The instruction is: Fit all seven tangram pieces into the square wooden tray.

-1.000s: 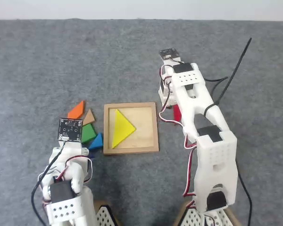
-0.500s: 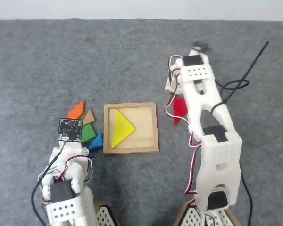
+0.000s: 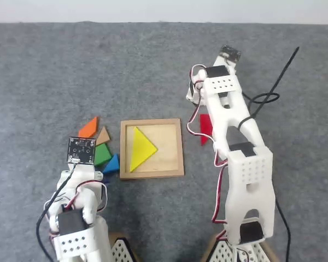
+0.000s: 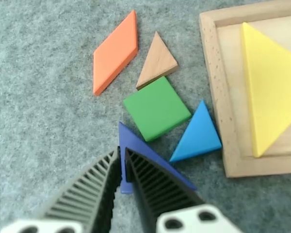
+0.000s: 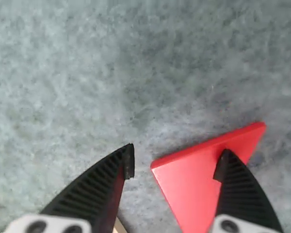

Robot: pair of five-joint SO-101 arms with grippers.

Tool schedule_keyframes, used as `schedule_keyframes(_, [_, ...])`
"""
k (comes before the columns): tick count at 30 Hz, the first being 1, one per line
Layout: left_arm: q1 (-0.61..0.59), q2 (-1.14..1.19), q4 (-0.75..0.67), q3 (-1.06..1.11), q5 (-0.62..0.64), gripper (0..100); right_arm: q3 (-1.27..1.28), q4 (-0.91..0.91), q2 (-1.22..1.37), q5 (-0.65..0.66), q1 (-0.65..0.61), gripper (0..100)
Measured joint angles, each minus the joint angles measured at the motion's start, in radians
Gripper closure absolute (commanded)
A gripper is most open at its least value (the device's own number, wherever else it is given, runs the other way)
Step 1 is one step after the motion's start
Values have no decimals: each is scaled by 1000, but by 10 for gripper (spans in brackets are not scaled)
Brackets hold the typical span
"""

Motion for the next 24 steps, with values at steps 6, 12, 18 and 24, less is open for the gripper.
schedule_keyframes(6, [0, 0, 0, 0, 0, 985, -61, 54, 51, 26, -2, 721])
schedule_keyframes(12, [0, 0, 0, 0, 0, 985, -71, 149, 57, 31, -2, 721])
schedule_keyframes(18, [0, 0, 0, 0, 0, 985, -68, 224, 74, 31, -2, 721])
schedule_keyframes(24, [0, 0, 0, 0, 0, 985, -52, 233, 103, 31, -9, 724])
